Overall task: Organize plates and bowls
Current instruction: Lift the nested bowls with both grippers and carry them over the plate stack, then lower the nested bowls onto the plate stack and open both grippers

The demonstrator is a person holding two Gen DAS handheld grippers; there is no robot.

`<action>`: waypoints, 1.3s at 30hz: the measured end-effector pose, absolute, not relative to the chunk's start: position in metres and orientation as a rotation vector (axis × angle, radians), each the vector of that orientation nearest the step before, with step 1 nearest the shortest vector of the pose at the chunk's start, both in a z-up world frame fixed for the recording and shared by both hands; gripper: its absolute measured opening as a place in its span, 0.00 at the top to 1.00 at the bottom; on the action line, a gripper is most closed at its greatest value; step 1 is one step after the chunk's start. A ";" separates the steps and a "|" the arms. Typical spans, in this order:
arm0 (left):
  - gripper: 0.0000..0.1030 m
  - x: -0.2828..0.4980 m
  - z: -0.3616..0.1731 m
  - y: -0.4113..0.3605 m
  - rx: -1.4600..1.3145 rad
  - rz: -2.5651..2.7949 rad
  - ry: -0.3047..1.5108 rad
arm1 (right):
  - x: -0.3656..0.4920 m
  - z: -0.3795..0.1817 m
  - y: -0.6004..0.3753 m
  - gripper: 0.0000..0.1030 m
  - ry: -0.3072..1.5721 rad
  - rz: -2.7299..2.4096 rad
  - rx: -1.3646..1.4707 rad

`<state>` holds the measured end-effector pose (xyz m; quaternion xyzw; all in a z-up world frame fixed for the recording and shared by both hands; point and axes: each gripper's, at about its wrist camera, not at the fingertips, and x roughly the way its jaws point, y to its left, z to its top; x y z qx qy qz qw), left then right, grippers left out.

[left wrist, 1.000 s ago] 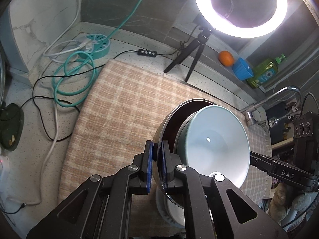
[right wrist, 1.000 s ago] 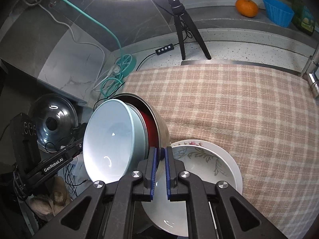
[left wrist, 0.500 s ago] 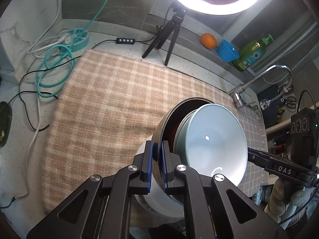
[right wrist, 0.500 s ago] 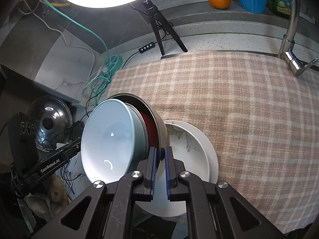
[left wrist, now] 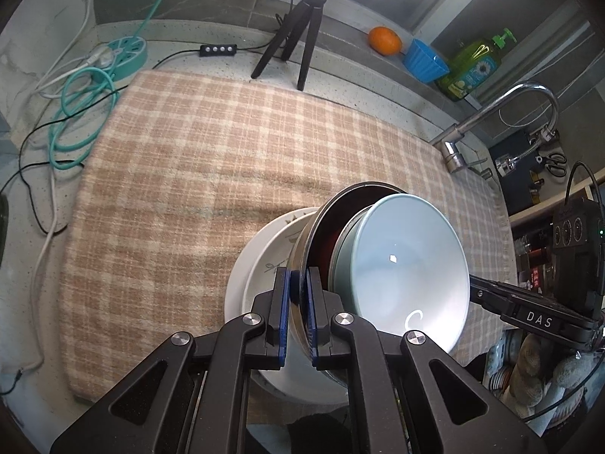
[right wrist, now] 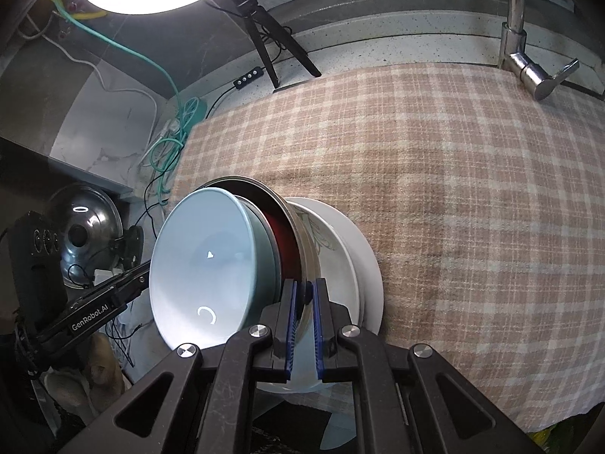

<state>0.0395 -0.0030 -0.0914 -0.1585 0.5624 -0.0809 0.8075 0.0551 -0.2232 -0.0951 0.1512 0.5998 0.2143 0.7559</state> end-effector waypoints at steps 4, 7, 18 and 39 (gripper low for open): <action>0.94 0.040 -0.096 -0.006 -0.329 -0.170 1.214 | 0.053 -0.099 -0.223 0.93 1.314 0.463 0.326; 0.94 0.041 -0.098 -0.006 -0.331 -0.170 1.220 | 0.052 -0.102 -0.223 0.93 1.319 0.463 0.327; 0.94 0.043 -0.104 -0.002 -0.333 -0.168 1.229 | 0.055 -0.106 -0.218 0.92 1.320 0.471 0.322; 0.78 0.031 -0.095 0.013 -0.333 -0.192 1.180 | 0.029 -0.096 -0.221 0.81 1.210 0.453 0.234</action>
